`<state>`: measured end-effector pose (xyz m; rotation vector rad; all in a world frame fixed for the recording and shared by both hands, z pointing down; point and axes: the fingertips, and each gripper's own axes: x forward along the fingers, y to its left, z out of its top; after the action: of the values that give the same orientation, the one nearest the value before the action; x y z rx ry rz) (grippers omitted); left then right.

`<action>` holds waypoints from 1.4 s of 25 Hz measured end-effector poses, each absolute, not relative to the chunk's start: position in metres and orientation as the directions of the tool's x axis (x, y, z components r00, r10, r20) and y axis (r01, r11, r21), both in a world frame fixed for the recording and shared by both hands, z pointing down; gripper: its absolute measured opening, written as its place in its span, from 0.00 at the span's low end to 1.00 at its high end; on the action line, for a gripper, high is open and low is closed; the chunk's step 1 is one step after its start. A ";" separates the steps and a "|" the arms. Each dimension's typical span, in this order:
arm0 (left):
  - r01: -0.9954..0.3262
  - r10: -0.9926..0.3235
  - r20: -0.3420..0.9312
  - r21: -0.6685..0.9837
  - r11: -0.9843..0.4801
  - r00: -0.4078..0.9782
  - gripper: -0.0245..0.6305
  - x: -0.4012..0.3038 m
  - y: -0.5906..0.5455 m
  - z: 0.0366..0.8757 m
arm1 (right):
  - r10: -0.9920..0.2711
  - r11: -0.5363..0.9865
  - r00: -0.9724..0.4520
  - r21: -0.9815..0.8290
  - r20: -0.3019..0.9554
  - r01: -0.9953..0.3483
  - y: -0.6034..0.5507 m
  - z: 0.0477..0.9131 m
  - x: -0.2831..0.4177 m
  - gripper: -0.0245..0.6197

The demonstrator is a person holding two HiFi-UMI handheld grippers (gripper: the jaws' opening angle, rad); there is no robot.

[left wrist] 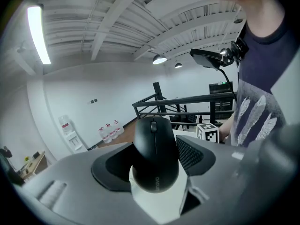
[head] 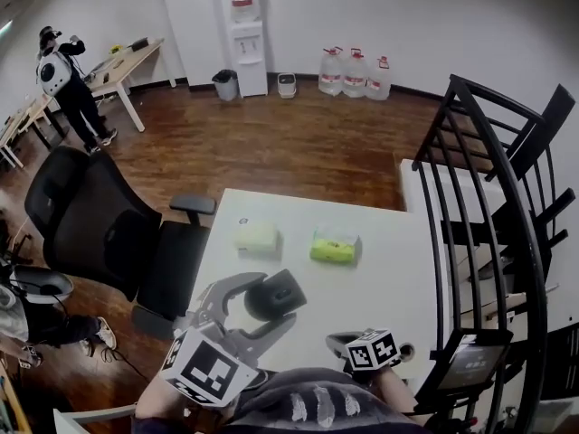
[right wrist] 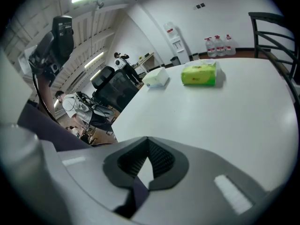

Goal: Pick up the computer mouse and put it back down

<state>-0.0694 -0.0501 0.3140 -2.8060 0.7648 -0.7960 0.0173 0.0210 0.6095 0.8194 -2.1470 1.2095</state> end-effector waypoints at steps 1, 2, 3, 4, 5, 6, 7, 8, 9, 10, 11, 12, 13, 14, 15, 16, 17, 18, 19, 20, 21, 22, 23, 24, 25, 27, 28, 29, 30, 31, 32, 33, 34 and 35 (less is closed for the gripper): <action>-0.425 -0.495 0.459 -0.255 -0.869 0.738 0.50 -0.067 -0.051 0.315 | -0.250 0.404 -0.667 -0.550 0.702 -0.731 0.022 0.609 0.019 0.04; -0.412 -0.487 0.462 -0.259 -0.874 0.742 0.50 -0.065 -0.053 0.316 | -0.258 0.395 -0.664 -0.550 0.702 -0.736 0.022 0.608 0.021 0.04; -0.401 -0.478 0.465 -0.260 -0.878 0.745 0.50 -0.062 -0.055 0.317 | -0.265 0.388 -0.661 -0.550 0.702 -0.740 0.022 0.608 0.023 0.04; -0.393 -0.470 0.471 -0.258 -0.882 0.746 0.50 -0.061 -0.057 0.320 | -0.271 0.382 -0.659 -0.550 0.702 -0.743 0.022 0.608 0.025 0.04; -0.387 -0.463 0.477 -0.254 -0.886 0.747 0.50 -0.059 -0.059 0.323 | -0.275 0.377 -0.657 -0.550 0.702 -0.746 0.021 0.608 0.026 0.04; -0.382 -0.457 0.482 -0.252 -0.889 0.747 0.50 -0.057 -0.062 0.326 | -0.278 0.373 -0.655 -0.550 0.702 -0.748 0.020 0.608 0.027 0.04; -0.377 -0.452 0.486 -0.249 -0.892 0.748 0.50 -0.056 -0.064 0.327 | -0.282 0.368 -0.654 -0.550 0.703 -0.750 0.019 0.608 0.028 0.04; -0.374 -0.448 0.489 -0.246 -0.894 0.749 0.50 -0.055 -0.066 0.329 | -0.285 0.364 -0.652 -0.550 0.702 -0.752 0.017 0.608 0.029 0.04; -0.372 -0.444 0.490 -0.243 -0.896 0.750 0.50 -0.054 -0.068 0.331 | -0.290 0.361 -0.651 -0.550 0.702 -0.753 0.016 0.608 0.029 0.04; -0.370 -0.442 0.492 -0.241 -0.897 0.750 0.50 -0.054 -0.071 0.333 | -0.294 0.359 -0.650 -0.549 0.701 -0.755 0.014 0.607 0.029 0.04; -0.368 -0.439 0.495 -0.240 -0.898 0.750 0.50 -0.054 -0.073 0.335 | -0.297 0.356 -0.648 -0.548 0.702 -0.757 0.013 0.608 0.030 0.04; -0.366 -0.436 0.498 -0.237 -0.900 0.749 0.50 -0.054 -0.075 0.338 | -0.299 0.352 -0.645 -0.547 0.703 -0.759 0.012 0.610 0.030 0.04; -0.366 -0.434 0.502 -0.234 -0.901 0.748 0.50 -0.053 -0.077 0.342 | -0.301 0.348 -0.643 -0.547 0.704 -0.761 0.012 0.612 0.030 0.04; -0.365 -0.432 0.506 -0.231 -0.902 0.747 0.50 -0.053 -0.080 0.345 | -0.302 0.345 -0.642 -0.547 0.705 -0.763 0.011 0.613 0.031 0.04; -0.366 -0.430 0.509 -0.228 -0.902 0.745 0.50 -0.052 -0.082 0.347 | -0.302 0.343 -0.642 -0.548 0.705 -0.763 0.011 0.614 0.031 0.04; -0.366 -0.429 0.513 -0.225 -0.903 0.743 0.50 -0.051 -0.084 0.349 | -0.302 0.342 -0.643 -0.550 0.704 -0.762 0.010 0.614 0.032 0.04; -0.367 -0.428 0.516 -0.222 -0.903 0.742 0.50 -0.051 -0.086 0.350 | -0.302 0.341 -0.644 -0.551 0.703 -0.762 0.010 0.614 0.032 0.04; -0.367 -0.426 0.520 -0.219 -0.904 0.740 0.50 -0.050 -0.088 0.352 | -0.302 0.339 -0.643 -0.551 0.704 -0.762 0.010 0.613 0.033 0.04; -0.366 -0.423 0.524 -0.215 -0.906 0.739 0.50 -0.050 -0.090 0.354 | -0.301 0.336 -0.641 -0.551 0.706 -0.764 0.010 0.614 0.033 0.04; -0.365 -0.419 0.528 -0.210 -0.907 0.739 0.50 -0.049 -0.091 0.357 | -0.300 0.333 -0.639 -0.550 0.708 -0.766 0.010 0.614 0.034 0.04; -0.363 -0.415 0.531 -0.205 -0.909 0.739 0.50 -0.048 -0.092 0.360 | -0.300 0.331 -0.638 -0.550 0.709 -0.767 0.011 0.615 0.035 0.04; -0.362 -0.411 0.534 -0.201 -0.910 0.739 0.50 -0.047 -0.092 0.362 | -0.300 0.329 -0.636 -0.549 0.711 -0.768 0.012 0.616 0.036 0.04; -0.360 -0.408 0.537 -0.197 -0.912 0.739 0.50 -0.046 -0.092 0.365 | -0.300 0.327 -0.634 -0.548 0.713 -0.770 0.013 0.617 0.038 0.04; -0.358 -0.404 0.540 -0.193 -0.913 0.739 0.50 -0.045 -0.091 0.366 | -0.299 0.325 -0.632 -0.546 0.715 -0.772 0.015 0.618 0.039 0.04; -0.357 -0.401 0.543 -0.190 -0.915 0.738 0.50 -0.044 -0.092 0.367 | -0.300 0.324 -0.630 -0.545 0.717 -0.774 0.015 0.618 0.040 0.04; -0.357 -0.396 0.548 -0.182 -0.916 0.737 0.50 -0.042 -0.094 0.370 | -0.301 0.326 -0.630 -0.543 0.716 -0.774 0.012 0.617 0.042 0.04; -0.358 -0.392 0.549 -0.173 -0.917 0.738 0.50 -0.042 -0.097 0.373 | -0.301 0.328 -0.631 -0.544 0.715 -0.773 0.011 0.618 0.042 0.04; -0.361 -0.385 0.551 -0.158 -0.919 0.740 0.50 -0.041 -0.099 0.377 | -0.300 0.329 -0.632 -0.544 0.715 -0.772 0.009 0.618 0.042 0.04; -0.363 -0.376 0.554 -0.138 -0.921 0.743 0.50 -0.041 -0.101 0.381 | -0.298 0.329 -0.632 -0.545 0.715 -0.771 0.009 0.619 0.041 0.04; -0.365 -0.365 0.559 -0.118 -0.924 0.745 0.50 -0.041 -0.103 0.385 | -0.296 0.328 -0.632 -0.546 0.716 -0.771 0.009 0.619 0.042 0.04; -0.366 -0.356 0.566 -0.102 -0.925 0.743 0.50 -0.040 -0.105 0.390 | -0.294 0.326 -0.633 -0.548 0.716 -0.770 0.009 0.618 0.042 0.04; -0.366 -0.349 0.576 -0.092 -0.926 0.739 0.50 -0.040 -0.107 0.394 | -0.292 0.324 -0.634 -0.550 0.716 -0.770 0.010 0.618 0.042 0.04; -0.367 -0.345 0.585 -0.086 -0.926 0.734 0.50 -0.039 -0.109 0.398 | -0.291 0.322 -0.635 -0.552 0.716 -0.770 0.011 0.618 0.043 0.04; -0.369 -0.342 0.593 -0.080 -0.926 0.729 0.50 -0.039 -0.112 0.403 | -0.291 0.320 -0.633 -0.551 0.717 -0.771 0.011 0.619 0.043 0.04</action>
<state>-0.0394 -0.1119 0.4029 -2.9609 0.6095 -1.0013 0.0430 0.0106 0.6188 0.9342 -2.0951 1.2781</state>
